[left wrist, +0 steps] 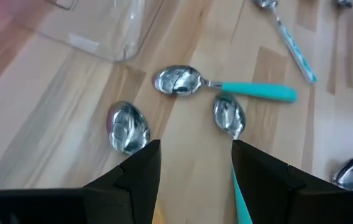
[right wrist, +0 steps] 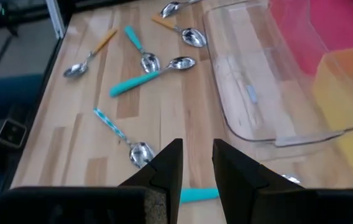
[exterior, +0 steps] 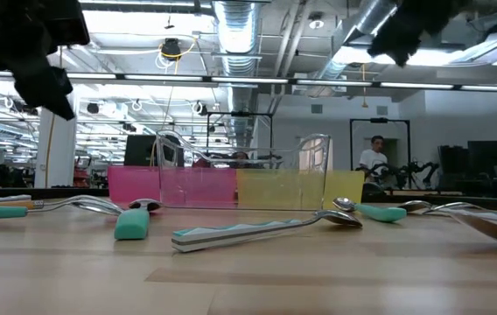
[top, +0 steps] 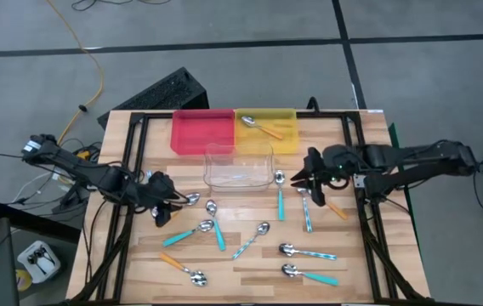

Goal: Sort silverware by color (type)
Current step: Put the light green spoon into the red bin

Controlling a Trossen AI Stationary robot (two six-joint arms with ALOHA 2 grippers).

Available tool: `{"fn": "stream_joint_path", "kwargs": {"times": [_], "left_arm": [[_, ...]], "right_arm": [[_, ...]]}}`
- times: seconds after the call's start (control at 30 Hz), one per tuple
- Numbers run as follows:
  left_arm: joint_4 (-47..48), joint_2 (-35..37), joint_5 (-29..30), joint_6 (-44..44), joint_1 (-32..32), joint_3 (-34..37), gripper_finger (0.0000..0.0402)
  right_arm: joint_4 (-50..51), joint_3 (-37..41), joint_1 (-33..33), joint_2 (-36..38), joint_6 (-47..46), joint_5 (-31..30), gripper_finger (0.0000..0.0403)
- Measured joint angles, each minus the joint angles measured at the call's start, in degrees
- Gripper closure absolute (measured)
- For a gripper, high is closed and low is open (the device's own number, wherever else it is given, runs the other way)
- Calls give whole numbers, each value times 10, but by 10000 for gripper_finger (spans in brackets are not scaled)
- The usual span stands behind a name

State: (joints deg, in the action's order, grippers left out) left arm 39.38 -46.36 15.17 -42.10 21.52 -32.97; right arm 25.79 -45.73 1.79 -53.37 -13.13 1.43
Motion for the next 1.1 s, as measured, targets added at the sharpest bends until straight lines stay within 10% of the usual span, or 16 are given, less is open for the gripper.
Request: {"fn": "stream_joint_path", "kwargs": {"times": [0.43, 1.1], "left_arm": [[74, -29, 51, -59, 13, 20, 220], [-172, -175, -24, 95, 54, 34, 220]], "right_arm": [[-90, 83, 1, -46, -84, -28, 289], [-87, 83, 8, -169, -105, -29, 289]]}}
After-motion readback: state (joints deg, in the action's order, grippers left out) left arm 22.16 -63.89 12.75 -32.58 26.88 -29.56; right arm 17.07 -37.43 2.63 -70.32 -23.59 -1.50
